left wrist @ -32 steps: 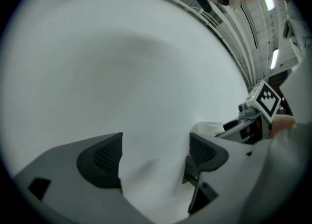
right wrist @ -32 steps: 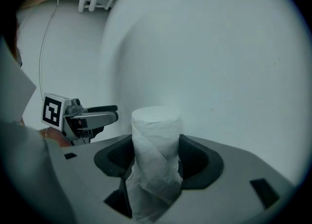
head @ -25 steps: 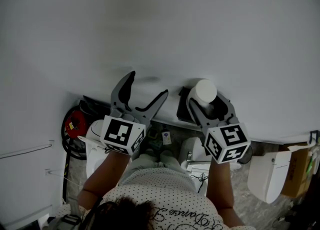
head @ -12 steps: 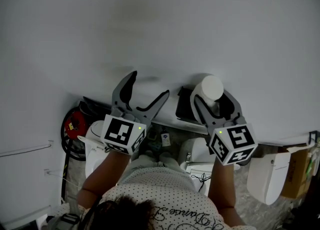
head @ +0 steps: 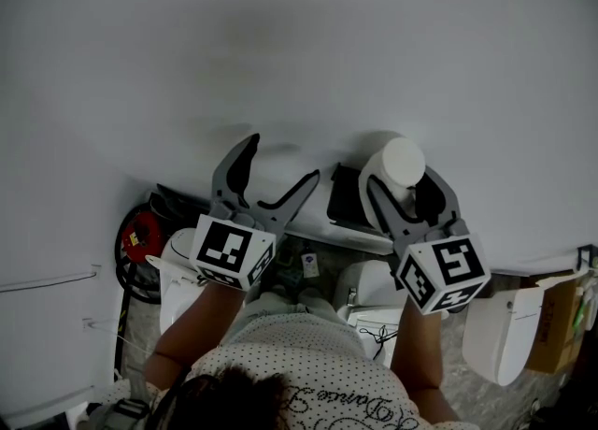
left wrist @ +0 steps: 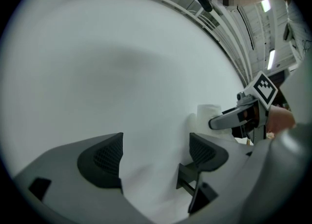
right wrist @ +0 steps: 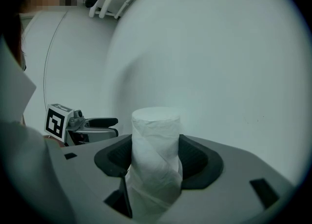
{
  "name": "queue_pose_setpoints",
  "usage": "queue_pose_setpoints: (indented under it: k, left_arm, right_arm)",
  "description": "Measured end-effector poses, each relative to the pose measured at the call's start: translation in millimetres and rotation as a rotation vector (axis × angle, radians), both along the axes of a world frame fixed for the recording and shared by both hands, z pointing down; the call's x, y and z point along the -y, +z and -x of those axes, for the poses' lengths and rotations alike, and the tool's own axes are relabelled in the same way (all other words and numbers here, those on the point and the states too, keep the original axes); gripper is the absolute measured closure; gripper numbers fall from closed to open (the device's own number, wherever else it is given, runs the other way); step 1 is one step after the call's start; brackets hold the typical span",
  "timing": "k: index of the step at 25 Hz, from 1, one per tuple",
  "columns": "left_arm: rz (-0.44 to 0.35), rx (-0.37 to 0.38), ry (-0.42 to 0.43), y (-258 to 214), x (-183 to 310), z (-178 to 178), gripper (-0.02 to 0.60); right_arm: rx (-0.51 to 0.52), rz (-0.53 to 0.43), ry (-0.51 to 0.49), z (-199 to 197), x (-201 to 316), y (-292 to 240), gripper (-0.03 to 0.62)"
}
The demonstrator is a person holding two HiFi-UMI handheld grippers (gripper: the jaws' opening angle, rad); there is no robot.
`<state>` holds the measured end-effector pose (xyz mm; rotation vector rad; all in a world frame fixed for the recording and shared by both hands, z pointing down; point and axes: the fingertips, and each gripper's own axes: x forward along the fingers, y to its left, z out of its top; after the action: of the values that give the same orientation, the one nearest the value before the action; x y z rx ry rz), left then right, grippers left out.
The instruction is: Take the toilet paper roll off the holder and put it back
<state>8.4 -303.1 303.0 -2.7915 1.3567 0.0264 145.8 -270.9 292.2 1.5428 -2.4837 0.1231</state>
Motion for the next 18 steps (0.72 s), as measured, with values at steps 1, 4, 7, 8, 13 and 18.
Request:
queue_pose_setpoints:
  k: [1, 4, 7, 8, 13, 18]
  left_arm:
    - [0.000, 0.000, 0.001, -0.1, -0.3, -0.3, 0.170]
    - [0.001, -0.003, 0.005, -1.5, -1.3, -0.5, 0.170]
    - [0.001, -0.006, 0.011, -3.9, -1.8, -2.4, 0.170]
    - [0.001, -0.006, 0.014, -4.2, -1.7, -4.4, 0.170]
    - [0.001, -0.010, 0.025, -4.0, -2.4, -11.3, 0.170]
    - [-0.003, -0.012, 0.029, -5.1, -3.3, -12.3, 0.170]
  right_arm:
    - [-0.001, -0.003, -0.002, 0.3, -0.5, -1.4, 0.313]
    - [-0.007, -0.011, -0.003, 0.9, -2.4, -6.3, 0.313]
    - [-0.008, -0.018, 0.008, -3.2, -4.4, -12.2, 0.313]
    - [-0.007, -0.018, 0.013, -6.1, -4.9, -13.3, 0.313]
    - [-0.011, -0.018, 0.032, -15.6, -7.9, -16.2, 0.313]
    - [-0.019, -0.039, 0.041, -19.5, -11.1, -24.4, 0.313]
